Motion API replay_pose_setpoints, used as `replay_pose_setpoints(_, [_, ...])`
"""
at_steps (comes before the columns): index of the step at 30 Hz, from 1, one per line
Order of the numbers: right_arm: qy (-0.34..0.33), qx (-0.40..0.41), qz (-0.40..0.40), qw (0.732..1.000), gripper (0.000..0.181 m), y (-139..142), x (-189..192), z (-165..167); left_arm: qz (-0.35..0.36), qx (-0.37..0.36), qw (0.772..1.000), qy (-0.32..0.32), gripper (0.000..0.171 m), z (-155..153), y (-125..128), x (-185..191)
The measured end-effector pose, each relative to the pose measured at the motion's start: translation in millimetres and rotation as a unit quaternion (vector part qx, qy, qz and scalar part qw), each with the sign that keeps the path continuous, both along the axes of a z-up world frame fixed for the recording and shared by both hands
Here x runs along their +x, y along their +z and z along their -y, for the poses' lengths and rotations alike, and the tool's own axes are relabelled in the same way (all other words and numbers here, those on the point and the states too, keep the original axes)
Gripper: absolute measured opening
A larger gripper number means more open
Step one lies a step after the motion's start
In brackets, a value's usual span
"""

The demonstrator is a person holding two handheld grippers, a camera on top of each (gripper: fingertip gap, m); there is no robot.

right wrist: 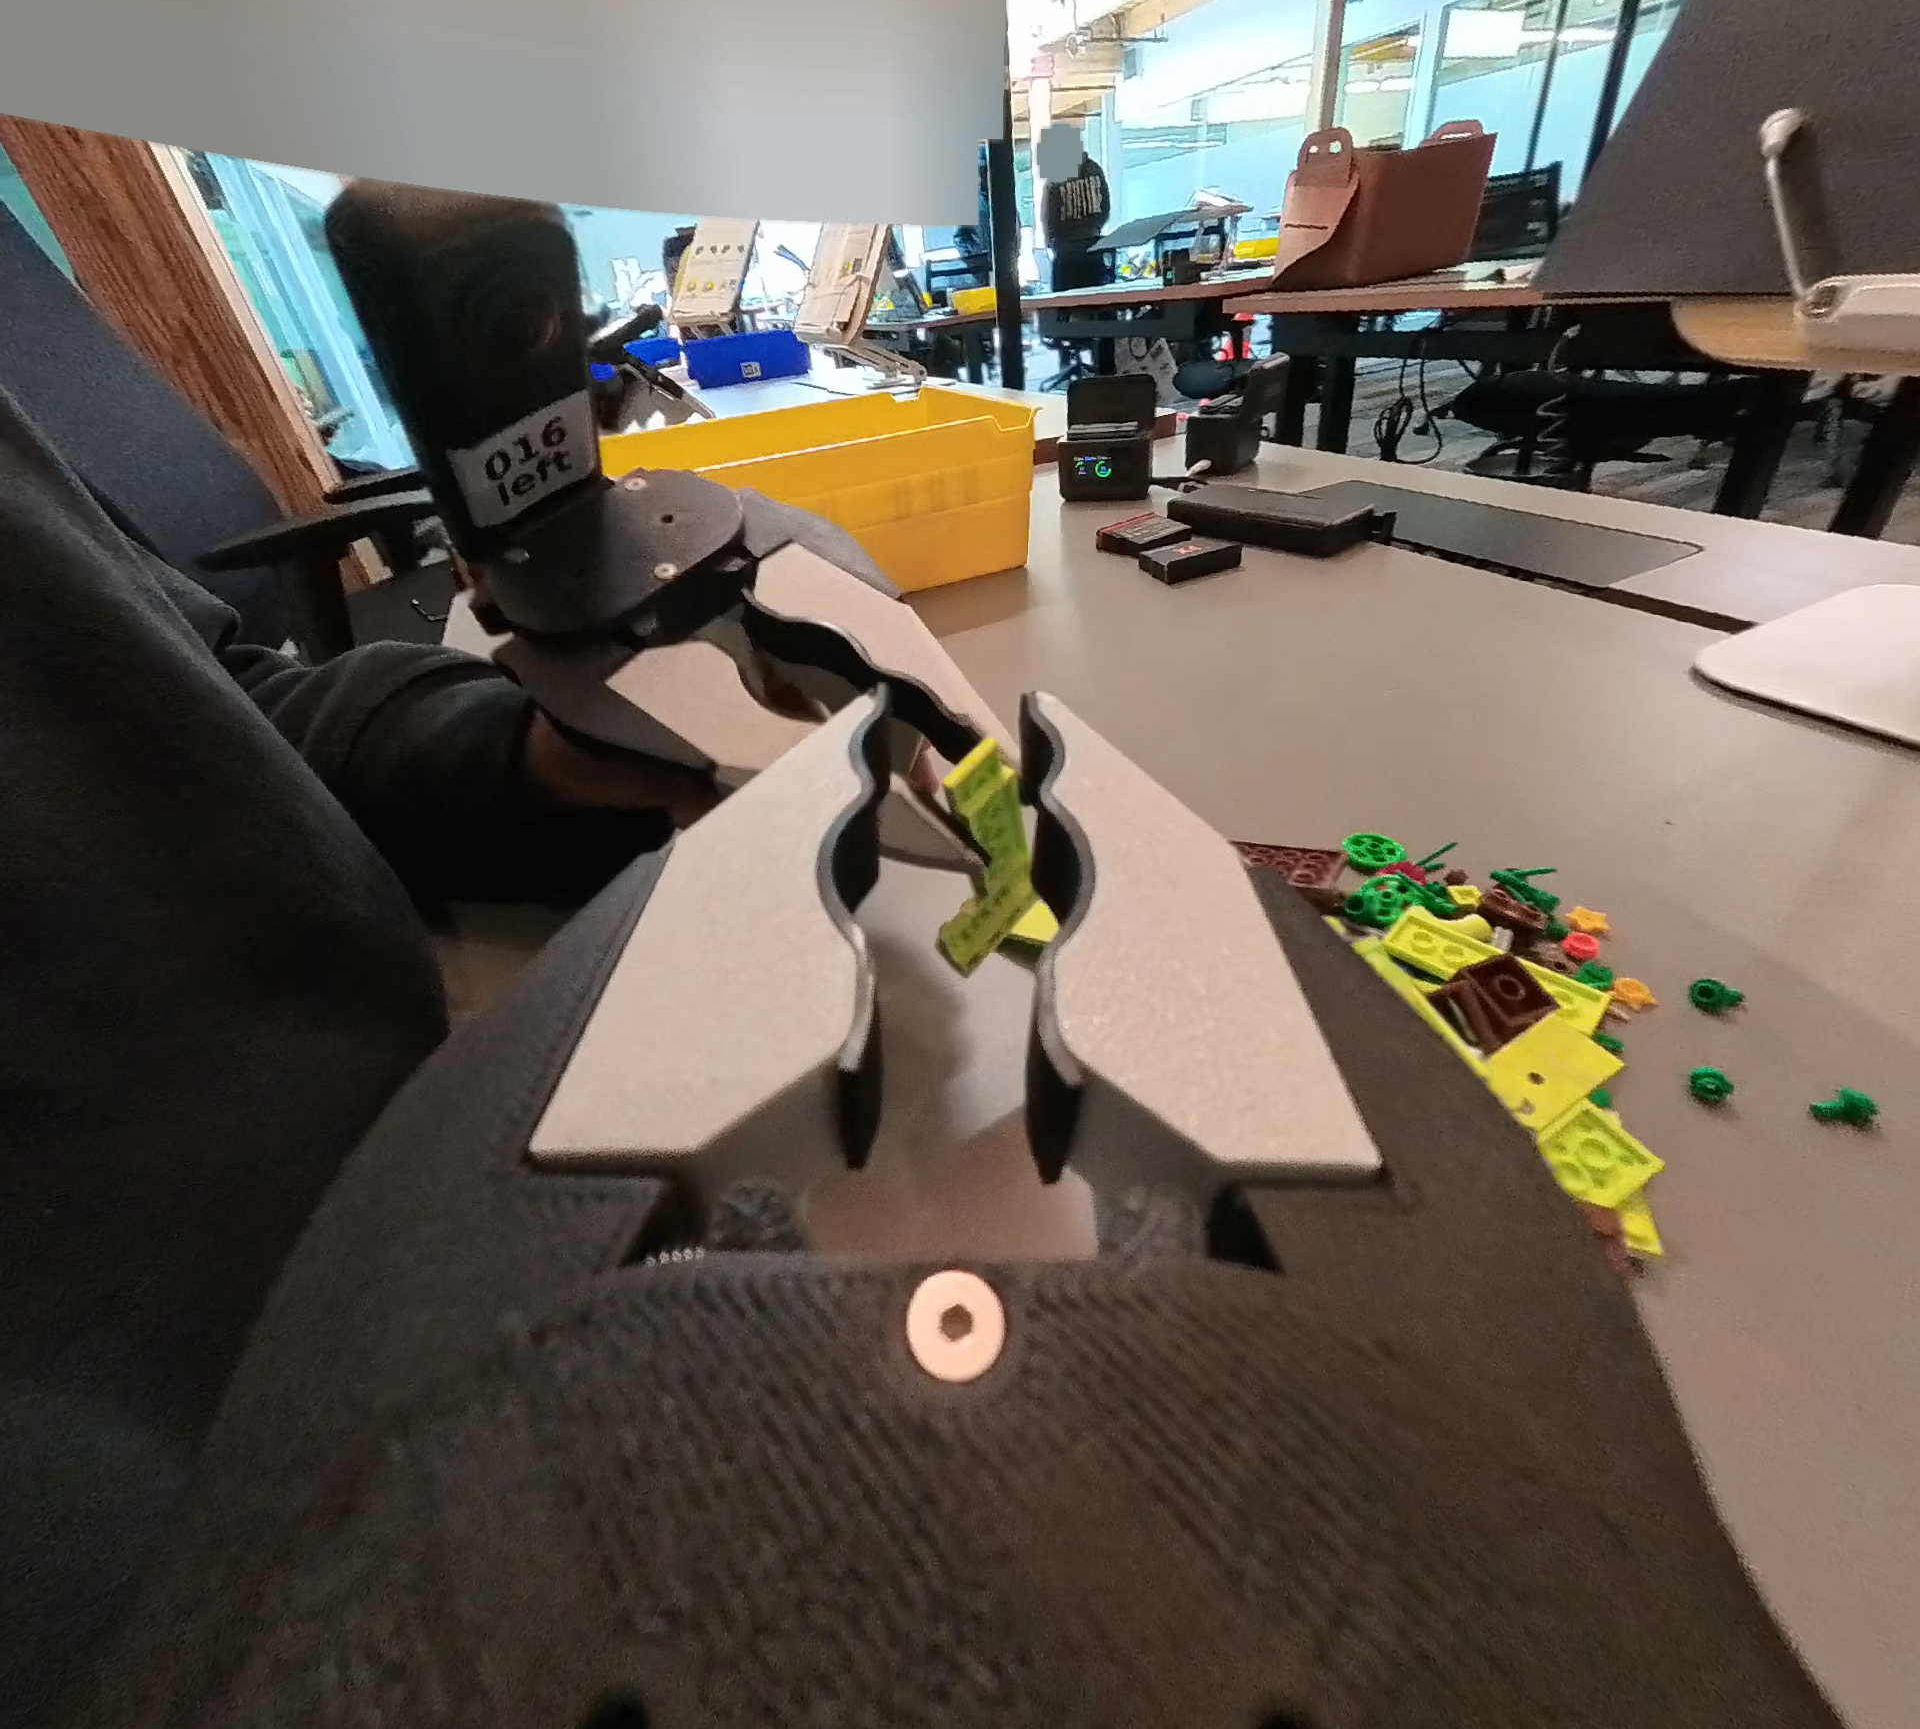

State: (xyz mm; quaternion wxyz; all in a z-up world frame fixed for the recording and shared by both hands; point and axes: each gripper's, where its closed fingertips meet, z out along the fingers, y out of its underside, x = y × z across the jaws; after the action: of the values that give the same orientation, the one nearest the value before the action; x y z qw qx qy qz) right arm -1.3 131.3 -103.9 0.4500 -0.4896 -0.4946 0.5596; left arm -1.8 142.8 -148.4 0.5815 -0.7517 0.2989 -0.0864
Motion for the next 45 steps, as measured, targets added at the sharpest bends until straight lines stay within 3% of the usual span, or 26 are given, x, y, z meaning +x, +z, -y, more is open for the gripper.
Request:
replay_pose_setpoints(5, [0.016, -0.021, 0.014, 1.000, 0.015, -4, 0, 0, -0.091, 0.023, 0.995, 0.033, 0.013, -4, -9, -9])
replay_pose_setpoints(8, [0.007, 0.002, 0.056, 0.998, 0.020, -16, -6, 1, -0.135, 0.054, 0.988, 0.054, 0.013, -5, -6, -8])
replay_pose_setpoints(10, [-0.003, 0.018, 0.076, 0.997, 0.021, -22, -9, 1, -0.147, 0.066, 0.985, 0.058, 0.013, -4, -4, -5])
replay_pose_setpoints(14, [-0.027, 0.062, 0.105, 0.992, 0.002, -31, -7, -4, -0.141, 0.076, 0.986, 0.053, 0.013, -4, -2, -1])
replay_pose_setpoints(16, [-0.033, 0.086, 0.114, 0.989, 0.001, -34, -5, -8, -0.117, 0.083, 0.990, 0.018, 0.019, 1, -1, 5])
replay_pose_setpoints(20, [0.026, 0.094, 0.093, 0.991, 0.001, -26, 4, 4, 0.008, 0.054, 0.997, -0.046, 0.051, 11, 13, 7])
replay_pose_setpoints(23, [0.096, 0.124, 0.079, 0.984, 0.001, -26, 14, 23, 0.103, -0.007, 0.986, -0.128, 0.053, 27, 18, 10])
replay_pose_setpoints(26, [0.154, 0.184, 0.073, 0.968, 0.001, -34, 27, 42, 0.168, -0.078, 0.959, -0.215, 0.050, 48, 16, 19])
replay_pose_setpoints(29, [0.199, 0.219, 0.040, 0.954, 0.001, -32, 36, 60, 0.273, -0.185, 0.888, -0.320, 0.061, 74, 22, 35])
replay_pose_setpoints(32, [0.243, 0.236, 0.021, 0.941, 0.001, -30, 45, 75, 0.339, -0.254, 0.823, -0.379, 0.053, 87, 27, 40])
replay_pose_setpoints(37, [0.329, 0.197, 0.009, 0.923, 0.001, -24, 58, 96, 0.354, -0.313, 0.783, -0.405, 0.050, 93, 21, 49])
replay_pose_setpoints(40, [0.351, 0.193, 0.001, 0.916, 0.001, -21, 61, 101, 0.341, -0.338, 0.764, -0.432, 0.039, 104, 18, 57])
replay_pose_setpoints(45, [0.361, 0.192, 0.002, 0.912, 0.001, -25, 60, 102, 0.314, -0.346, 0.762, -0.449, 0.019, 114, 14, 63])
